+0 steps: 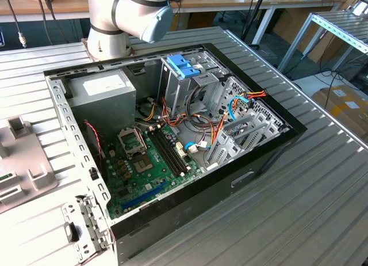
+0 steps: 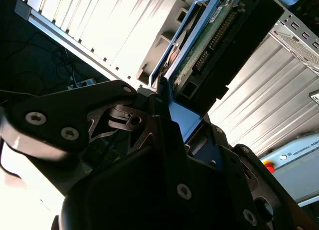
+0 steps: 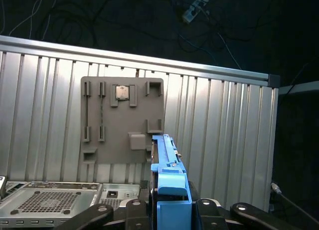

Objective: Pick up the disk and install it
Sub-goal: 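Pick up the disk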

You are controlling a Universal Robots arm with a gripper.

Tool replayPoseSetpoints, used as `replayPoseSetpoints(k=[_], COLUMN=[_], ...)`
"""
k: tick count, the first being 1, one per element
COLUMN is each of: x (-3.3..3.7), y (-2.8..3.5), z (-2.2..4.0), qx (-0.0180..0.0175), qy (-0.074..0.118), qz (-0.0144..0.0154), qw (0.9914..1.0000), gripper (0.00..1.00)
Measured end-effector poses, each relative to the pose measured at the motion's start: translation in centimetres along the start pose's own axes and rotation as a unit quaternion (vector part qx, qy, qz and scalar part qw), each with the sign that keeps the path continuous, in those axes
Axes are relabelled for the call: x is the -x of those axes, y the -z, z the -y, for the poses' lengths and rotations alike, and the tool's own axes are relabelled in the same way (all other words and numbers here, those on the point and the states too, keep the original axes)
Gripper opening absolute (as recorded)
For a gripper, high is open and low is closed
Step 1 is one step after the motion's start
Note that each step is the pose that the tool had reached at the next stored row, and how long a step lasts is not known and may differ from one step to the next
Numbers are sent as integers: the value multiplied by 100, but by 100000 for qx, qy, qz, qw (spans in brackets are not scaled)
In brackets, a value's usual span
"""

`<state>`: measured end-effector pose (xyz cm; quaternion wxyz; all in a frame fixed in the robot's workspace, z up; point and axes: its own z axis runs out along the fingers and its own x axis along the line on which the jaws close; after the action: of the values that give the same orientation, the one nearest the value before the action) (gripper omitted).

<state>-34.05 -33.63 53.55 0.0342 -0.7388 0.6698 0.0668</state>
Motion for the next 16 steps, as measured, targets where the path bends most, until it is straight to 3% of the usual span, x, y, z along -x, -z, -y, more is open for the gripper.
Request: replayPoseSetpoints(k=[16], x=[-12], y=[6], z=[104], qx=[1], qy=[0], qz=[-3], qw=[100000], gripper=[37])
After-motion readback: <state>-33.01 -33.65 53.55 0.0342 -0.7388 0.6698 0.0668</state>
